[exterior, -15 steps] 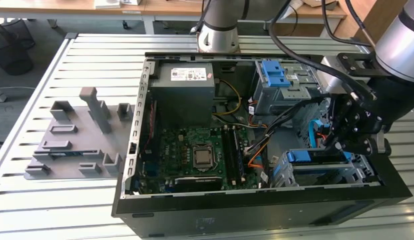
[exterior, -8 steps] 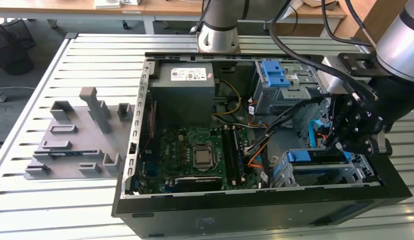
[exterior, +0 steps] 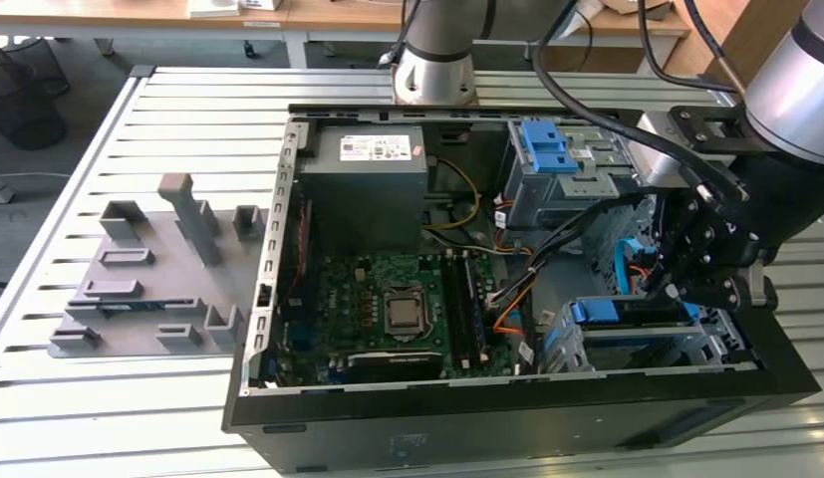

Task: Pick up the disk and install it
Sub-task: 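Insert the first disk wire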

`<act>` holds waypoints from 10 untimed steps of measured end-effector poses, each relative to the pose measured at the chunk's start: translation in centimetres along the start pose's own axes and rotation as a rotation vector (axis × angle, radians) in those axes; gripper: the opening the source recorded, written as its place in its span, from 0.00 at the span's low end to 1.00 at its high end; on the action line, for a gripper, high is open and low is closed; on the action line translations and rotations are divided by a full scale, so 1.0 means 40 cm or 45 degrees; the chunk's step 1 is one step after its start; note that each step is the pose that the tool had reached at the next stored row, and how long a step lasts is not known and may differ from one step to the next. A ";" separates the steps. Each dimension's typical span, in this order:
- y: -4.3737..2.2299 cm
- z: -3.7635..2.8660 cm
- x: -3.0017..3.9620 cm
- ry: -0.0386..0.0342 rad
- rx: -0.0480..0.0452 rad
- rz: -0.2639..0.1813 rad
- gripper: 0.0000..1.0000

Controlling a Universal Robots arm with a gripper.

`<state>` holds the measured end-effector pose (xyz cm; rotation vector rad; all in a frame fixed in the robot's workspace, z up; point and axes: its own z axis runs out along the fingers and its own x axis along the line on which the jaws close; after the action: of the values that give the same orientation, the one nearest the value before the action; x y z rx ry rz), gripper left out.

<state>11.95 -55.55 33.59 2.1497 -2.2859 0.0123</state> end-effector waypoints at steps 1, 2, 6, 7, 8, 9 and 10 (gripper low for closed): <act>0.001 0.000 0.000 -0.0001 0.000 0.000 0.16; 0.001 0.000 0.000 0.0000 0.000 0.000 0.16; 0.001 0.000 0.000 -0.0001 0.000 0.000 0.16; 0.001 0.000 0.000 0.0000 0.000 0.000 0.16; 0.001 0.000 0.000 0.0000 0.000 0.000 0.16; 0.001 0.000 0.000 0.0000 0.000 0.000 0.16; 0.003 0.000 0.000 -0.0001 0.000 0.000 0.16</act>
<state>11.82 -55.55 33.59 2.1497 -2.2859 0.0122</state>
